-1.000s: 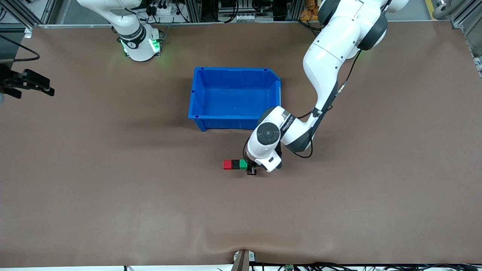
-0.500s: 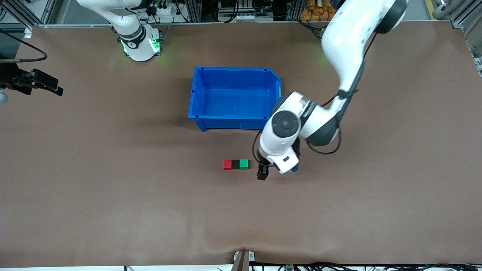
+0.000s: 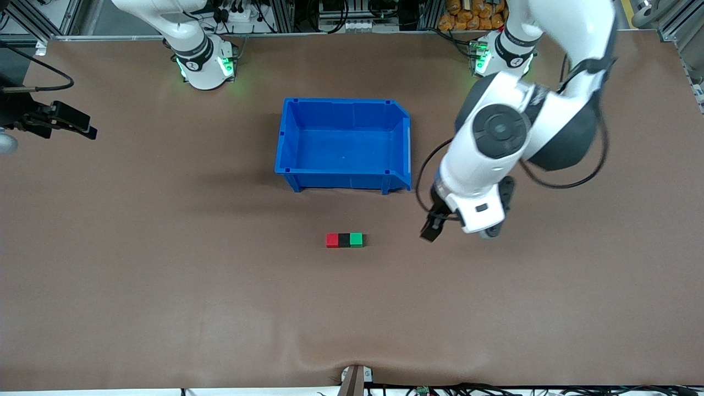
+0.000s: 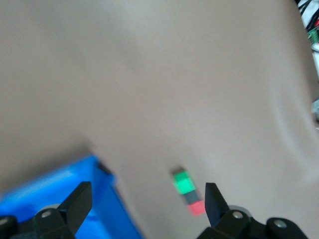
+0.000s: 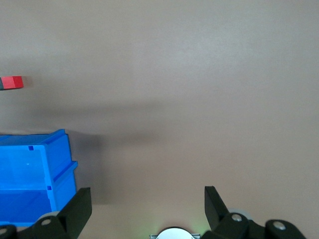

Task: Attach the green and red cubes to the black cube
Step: 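Open the left gripper and lift it away from the cubes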

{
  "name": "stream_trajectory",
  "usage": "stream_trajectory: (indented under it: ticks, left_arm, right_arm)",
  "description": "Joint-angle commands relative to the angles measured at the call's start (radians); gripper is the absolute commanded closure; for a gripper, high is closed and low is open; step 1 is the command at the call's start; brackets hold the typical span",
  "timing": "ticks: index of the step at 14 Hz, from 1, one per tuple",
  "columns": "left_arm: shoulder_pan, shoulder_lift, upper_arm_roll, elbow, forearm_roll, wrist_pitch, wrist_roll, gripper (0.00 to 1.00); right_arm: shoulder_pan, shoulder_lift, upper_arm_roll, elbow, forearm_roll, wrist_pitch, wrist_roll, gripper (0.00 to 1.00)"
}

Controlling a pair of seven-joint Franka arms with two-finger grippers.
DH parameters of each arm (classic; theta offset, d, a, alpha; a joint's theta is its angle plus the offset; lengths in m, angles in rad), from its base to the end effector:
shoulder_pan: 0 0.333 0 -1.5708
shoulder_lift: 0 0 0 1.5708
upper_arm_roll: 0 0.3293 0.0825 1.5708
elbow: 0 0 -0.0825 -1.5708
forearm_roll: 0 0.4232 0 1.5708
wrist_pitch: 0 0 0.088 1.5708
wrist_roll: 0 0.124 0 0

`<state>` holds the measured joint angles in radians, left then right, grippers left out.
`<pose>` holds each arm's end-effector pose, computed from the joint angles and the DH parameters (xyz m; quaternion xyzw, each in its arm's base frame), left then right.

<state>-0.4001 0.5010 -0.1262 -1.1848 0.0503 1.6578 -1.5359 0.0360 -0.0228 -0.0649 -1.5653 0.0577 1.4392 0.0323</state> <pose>0.6569 -0.3505 0.4912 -0.8729 -0.4878 0.0108 0.0077 0.5704 -0.0092 0.6263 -0.9978 0.0282 0.0517 0.0294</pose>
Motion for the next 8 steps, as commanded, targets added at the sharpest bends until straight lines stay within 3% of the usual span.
stream_trajectory:
  ticks: [1, 5, 8]
  left_arm:
    - [0.043, -0.136, -0.004, -0.055, 0.022, -0.076, 0.146, 0.0]
    - [0.154, -0.278, -0.007, -0.058, 0.02, -0.229, 0.483, 0.0]
    - [0.257, -0.36, -0.007, -0.102, 0.022, -0.263, 0.78, 0.0]
  right_arm:
    - [0.013, -0.014, -0.003, -0.005, 0.008, 0.0, 0.02, 0.0]
    - [0.012, -0.015, -0.003, -0.009, -0.005, -0.003, 0.018, 0.0]
    - [0.013, -0.016, -0.003, -0.007, -0.013, 0.006, 0.02, 0.0]
